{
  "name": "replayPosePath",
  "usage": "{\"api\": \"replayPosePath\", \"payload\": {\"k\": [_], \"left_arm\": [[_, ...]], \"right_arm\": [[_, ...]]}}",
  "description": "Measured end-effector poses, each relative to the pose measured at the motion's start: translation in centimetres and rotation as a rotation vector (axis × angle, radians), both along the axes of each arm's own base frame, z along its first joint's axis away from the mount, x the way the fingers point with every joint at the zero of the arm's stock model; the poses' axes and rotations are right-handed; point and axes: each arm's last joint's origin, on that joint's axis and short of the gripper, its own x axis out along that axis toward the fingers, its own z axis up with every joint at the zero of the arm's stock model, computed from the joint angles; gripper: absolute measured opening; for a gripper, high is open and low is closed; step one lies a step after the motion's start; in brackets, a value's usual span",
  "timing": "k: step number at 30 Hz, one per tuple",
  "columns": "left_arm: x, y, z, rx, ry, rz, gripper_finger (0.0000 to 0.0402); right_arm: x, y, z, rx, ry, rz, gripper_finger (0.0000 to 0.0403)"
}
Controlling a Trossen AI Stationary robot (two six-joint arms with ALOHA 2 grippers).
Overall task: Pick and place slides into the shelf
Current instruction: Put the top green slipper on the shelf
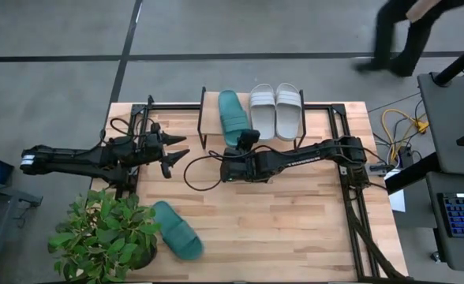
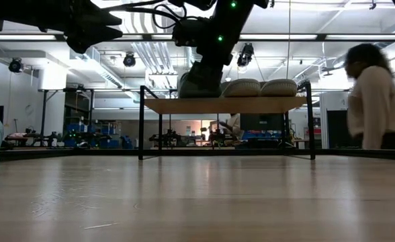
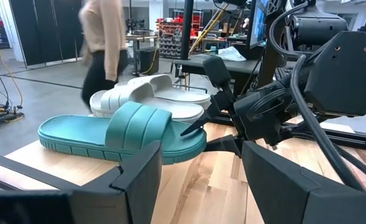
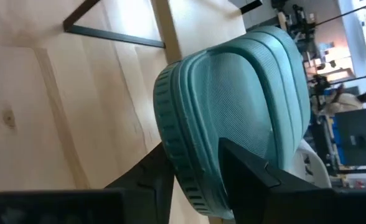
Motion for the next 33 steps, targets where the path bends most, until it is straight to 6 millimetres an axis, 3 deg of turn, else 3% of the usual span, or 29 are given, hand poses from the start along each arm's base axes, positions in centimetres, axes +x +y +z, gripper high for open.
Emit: {"api": "replayPosePath", "payload": {"k": [12,20,33], "left_arm": [[0.0,0.0,0.0,0.0,-0.001,-0.001,0.0207],[0.0,0.0,0.0,0.0,-0.001,-0.001,0.0207],[0.0,0.0,0.0,0.0,0.0,-0.001,0.0207]], "right_arm": [[0.0,0.0,-0.2,0.068,0.014,0.026,0.0151],[-0.1,0.0,-0.1,0.07,0.014,0.023,0.0151],[-1.0,0.6,1.8,0.102,-0.015,0.053,0.0161]]}}
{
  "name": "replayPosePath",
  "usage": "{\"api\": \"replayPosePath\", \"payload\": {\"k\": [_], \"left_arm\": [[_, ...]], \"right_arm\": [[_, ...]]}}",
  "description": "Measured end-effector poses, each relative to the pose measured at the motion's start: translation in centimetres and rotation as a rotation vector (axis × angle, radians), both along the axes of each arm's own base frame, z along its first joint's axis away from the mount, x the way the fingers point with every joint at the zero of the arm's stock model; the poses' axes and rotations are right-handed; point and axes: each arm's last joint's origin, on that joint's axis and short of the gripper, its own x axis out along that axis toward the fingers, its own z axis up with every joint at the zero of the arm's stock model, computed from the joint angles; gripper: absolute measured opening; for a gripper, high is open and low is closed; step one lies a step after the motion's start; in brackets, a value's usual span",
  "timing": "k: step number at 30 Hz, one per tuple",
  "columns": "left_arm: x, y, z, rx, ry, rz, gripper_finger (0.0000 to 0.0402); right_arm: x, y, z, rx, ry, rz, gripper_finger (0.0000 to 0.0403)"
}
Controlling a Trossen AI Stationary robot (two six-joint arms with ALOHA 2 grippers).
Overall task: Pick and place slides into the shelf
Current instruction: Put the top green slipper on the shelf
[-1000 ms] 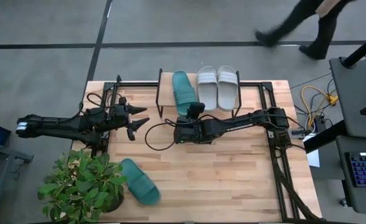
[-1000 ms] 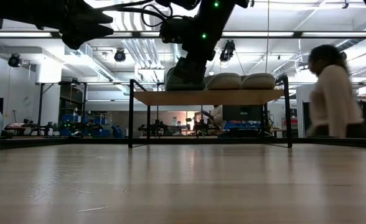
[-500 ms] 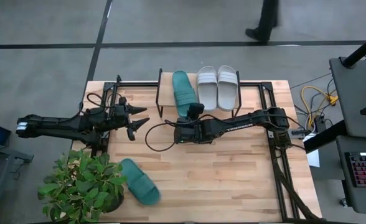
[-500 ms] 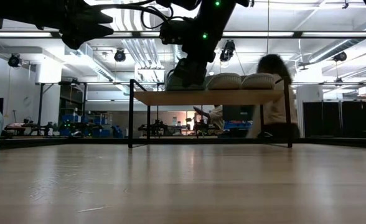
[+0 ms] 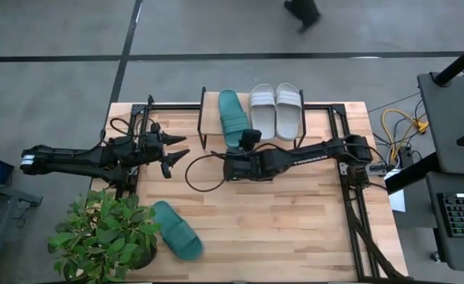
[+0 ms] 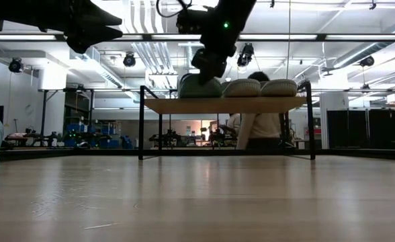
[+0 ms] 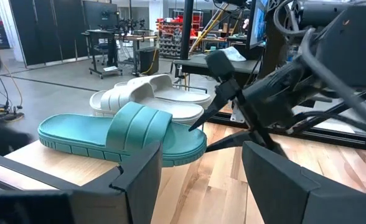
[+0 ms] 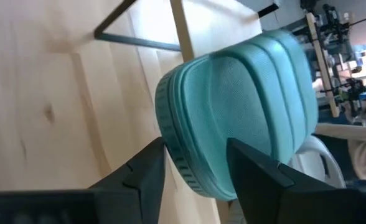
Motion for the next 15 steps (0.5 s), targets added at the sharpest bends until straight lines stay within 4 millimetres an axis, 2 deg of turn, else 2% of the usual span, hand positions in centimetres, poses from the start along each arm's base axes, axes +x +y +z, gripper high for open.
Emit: {"api": "replayPosePath", "payload": {"k": [15], "left_arm": [[0.0,0.0,0.0,0.0,0.0,0.0,0.0207]], "right_arm": [[-0.28,0.54,0.38,-0.007,0.014,0.025,0.0185]]}}
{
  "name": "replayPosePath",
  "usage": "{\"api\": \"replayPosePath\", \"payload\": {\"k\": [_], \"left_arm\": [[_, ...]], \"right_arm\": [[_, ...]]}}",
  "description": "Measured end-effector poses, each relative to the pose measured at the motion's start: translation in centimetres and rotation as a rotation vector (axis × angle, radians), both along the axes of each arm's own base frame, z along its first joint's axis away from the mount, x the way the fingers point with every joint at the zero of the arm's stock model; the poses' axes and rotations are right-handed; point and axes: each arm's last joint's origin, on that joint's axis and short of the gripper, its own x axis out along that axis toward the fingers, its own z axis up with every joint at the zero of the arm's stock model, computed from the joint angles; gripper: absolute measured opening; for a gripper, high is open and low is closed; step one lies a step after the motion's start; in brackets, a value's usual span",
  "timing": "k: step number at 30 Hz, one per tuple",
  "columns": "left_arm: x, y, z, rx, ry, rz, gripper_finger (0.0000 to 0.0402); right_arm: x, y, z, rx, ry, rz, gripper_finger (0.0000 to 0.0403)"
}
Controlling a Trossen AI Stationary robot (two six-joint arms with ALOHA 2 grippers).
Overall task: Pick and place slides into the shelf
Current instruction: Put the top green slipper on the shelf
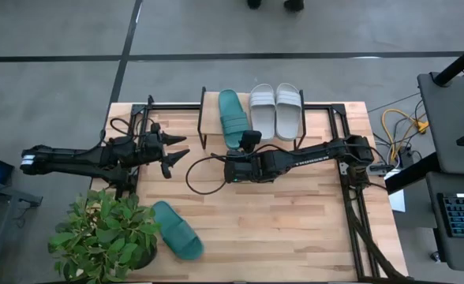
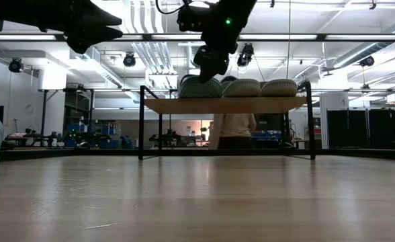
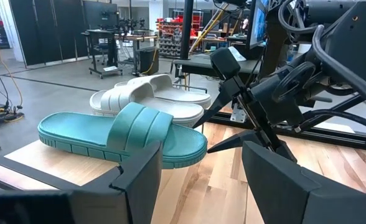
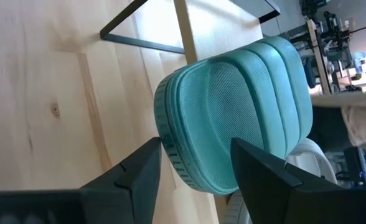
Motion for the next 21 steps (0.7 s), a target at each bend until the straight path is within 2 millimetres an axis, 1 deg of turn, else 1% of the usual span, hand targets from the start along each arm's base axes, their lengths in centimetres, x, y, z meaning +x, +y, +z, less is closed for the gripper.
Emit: {"api": "replayPosePath", "payload": {"k": [13,17,21], "left_arm": [[0.0,0.0,0.0,0.0,0.0,0.0,0.0207],[0.0,0.0,0.0,0.0,0.0,0.0,0.0207],[0.0,0.0,0.0,0.0,0.0,0.0,0.0207]], "right_arm": [[-0.6,1.5,0.7,-0.001,0.001,0.039,0.0185],[-0.9,2.0,1.3,0.003,-0.016,0.052,0.0185],[-1.2,2.1,1.9,0.007,-0.035,0.052,0.0185]]}}
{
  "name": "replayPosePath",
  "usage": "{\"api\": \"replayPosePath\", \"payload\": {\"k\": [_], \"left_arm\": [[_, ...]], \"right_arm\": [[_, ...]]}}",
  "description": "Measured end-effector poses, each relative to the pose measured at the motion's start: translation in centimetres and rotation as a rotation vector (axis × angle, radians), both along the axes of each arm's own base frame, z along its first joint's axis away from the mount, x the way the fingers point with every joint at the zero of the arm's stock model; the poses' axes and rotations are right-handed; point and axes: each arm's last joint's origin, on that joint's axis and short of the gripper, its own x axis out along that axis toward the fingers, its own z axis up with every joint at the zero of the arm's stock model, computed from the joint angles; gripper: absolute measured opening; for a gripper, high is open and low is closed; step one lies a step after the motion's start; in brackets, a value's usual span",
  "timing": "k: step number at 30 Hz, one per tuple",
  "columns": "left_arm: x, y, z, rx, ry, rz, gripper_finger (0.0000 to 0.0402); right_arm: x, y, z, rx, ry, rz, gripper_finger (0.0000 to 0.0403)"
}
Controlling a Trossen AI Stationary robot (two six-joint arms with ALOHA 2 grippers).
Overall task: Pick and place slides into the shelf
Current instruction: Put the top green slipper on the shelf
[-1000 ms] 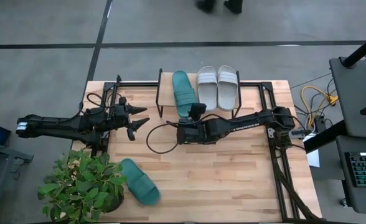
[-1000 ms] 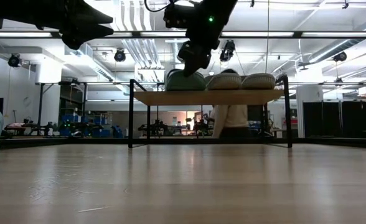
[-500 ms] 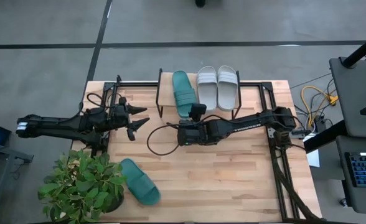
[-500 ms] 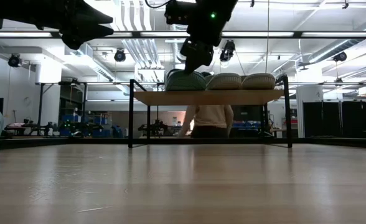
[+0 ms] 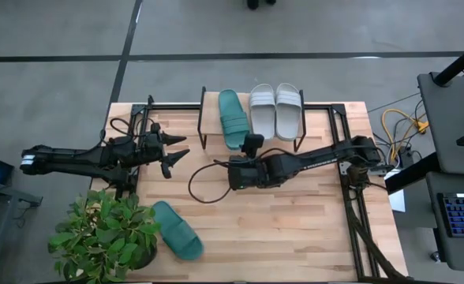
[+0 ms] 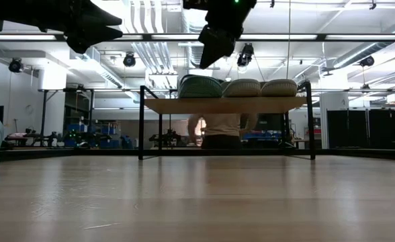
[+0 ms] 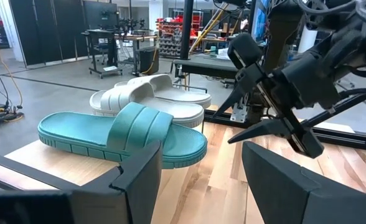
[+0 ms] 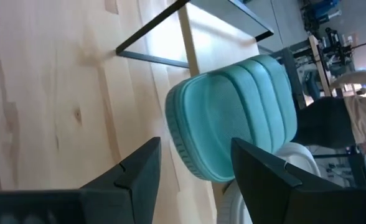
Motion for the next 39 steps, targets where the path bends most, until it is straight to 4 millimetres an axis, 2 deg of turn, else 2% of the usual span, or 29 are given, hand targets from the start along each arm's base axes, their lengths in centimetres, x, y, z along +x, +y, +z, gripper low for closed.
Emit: {"api": "replayPosePath", "payload": {"k": [12,25,31,39], "left_arm": [[0.0,0.0,0.0,0.0,0.001,0.0,0.0207],[0.0,0.0,0.0,-0.001,0.001,0.0,0.0207],[0.0,0.0,0.0,-0.001,0.001,0.0,0.0207],[0.0,0.0,0.0,-0.001,0.001,0.0,0.0207]], "right_arm": [[-0.1,-0.1,0.3,-0.001,-0.001,0.0,0.0185],[-1.7,-0.1,3.4,0.055,-0.043,0.074,0.0185],[-1.6,-1.3,3.7,-0.069,0.118,0.198,0.0185],[-1.1,-3.8,3.8,-0.076,0.137,0.199,0.0185]]}}
